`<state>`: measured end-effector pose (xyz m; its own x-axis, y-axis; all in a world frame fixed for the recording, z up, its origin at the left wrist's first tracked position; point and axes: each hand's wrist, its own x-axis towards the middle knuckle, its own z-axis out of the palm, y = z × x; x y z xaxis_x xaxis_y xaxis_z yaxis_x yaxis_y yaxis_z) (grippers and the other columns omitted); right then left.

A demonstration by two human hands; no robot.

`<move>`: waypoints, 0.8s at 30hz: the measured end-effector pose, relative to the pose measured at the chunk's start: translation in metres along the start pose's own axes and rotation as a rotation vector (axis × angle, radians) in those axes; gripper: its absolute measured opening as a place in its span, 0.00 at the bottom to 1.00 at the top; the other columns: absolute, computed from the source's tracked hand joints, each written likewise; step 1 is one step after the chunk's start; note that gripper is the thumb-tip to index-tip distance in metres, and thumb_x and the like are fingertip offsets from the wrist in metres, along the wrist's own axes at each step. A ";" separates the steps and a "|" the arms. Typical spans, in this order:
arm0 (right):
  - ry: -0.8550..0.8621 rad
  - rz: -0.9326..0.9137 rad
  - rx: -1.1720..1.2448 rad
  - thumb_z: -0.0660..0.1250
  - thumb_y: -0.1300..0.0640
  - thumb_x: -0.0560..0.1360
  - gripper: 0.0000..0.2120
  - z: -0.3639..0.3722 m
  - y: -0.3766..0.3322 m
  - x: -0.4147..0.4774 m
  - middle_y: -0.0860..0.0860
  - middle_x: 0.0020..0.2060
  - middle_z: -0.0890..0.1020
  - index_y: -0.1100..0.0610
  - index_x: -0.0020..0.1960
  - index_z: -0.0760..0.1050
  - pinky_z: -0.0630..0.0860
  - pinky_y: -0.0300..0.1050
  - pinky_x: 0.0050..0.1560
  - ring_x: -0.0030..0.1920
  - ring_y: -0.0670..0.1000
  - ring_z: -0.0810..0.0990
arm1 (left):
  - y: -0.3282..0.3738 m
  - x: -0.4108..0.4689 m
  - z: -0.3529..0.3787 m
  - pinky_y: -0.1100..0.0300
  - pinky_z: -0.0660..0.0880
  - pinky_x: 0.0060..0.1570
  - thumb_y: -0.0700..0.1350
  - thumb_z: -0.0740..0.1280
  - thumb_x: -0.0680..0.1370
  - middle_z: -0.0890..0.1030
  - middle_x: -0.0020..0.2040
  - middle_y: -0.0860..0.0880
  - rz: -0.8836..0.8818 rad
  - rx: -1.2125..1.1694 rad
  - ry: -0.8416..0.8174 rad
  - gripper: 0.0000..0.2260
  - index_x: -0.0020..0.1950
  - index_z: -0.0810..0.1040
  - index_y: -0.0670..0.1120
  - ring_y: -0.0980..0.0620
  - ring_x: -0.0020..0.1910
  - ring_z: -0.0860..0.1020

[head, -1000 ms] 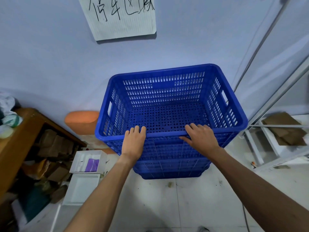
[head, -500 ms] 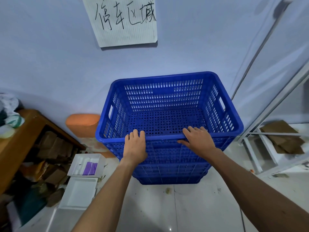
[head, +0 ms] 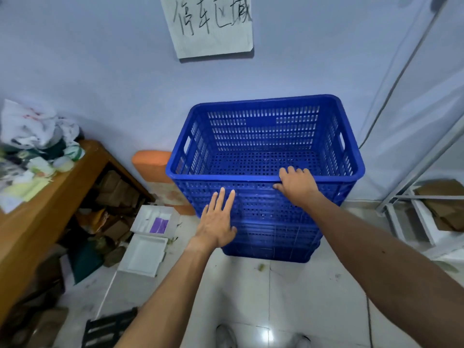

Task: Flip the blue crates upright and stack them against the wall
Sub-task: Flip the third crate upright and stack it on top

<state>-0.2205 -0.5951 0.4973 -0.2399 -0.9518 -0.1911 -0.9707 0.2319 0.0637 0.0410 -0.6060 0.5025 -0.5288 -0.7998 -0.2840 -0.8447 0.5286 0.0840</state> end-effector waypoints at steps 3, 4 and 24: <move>0.003 0.051 -0.011 0.54 0.49 0.84 0.22 0.002 -0.005 -0.014 0.59 0.65 0.71 0.60 0.73 0.59 0.67 0.57 0.65 0.63 0.61 0.71 | -0.002 -0.022 -0.003 0.49 0.52 0.77 0.50 0.65 0.79 0.44 0.82 0.45 -0.053 -0.106 0.036 0.39 0.81 0.42 0.49 0.45 0.80 0.46; 0.014 0.062 -0.026 0.55 0.51 0.83 0.22 0.004 -0.005 -0.020 0.59 0.66 0.70 0.60 0.73 0.59 0.66 0.56 0.67 0.64 0.61 0.70 | -0.002 -0.027 -0.006 0.50 0.53 0.77 0.50 0.65 0.80 0.46 0.81 0.45 -0.065 -0.139 0.062 0.38 0.81 0.44 0.48 0.45 0.80 0.48; -0.177 0.256 0.162 0.59 0.48 0.77 0.23 0.070 -0.090 -0.293 0.57 0.68 0.69 0.57 0.68 0.63 0.69 0.55 0.66 0.67 0.58 0.69 | -0.057 -0.212 0.010 0.52 0.73 0.59 0.47 0.65 0.75 0.76 0.64 0.47 0.065 -0.302 0.066 0.18 0.65 0.70 0.48 0.44 0.63 0.74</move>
<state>-0.0635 -0.3228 0.4795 -0.4613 -0.8125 -0.3566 -0.8652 0.5010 -0.0222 0.2017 -0.4639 0.5481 -0.5784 -0.7891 -0.2068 -0.7902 0.4790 0.3823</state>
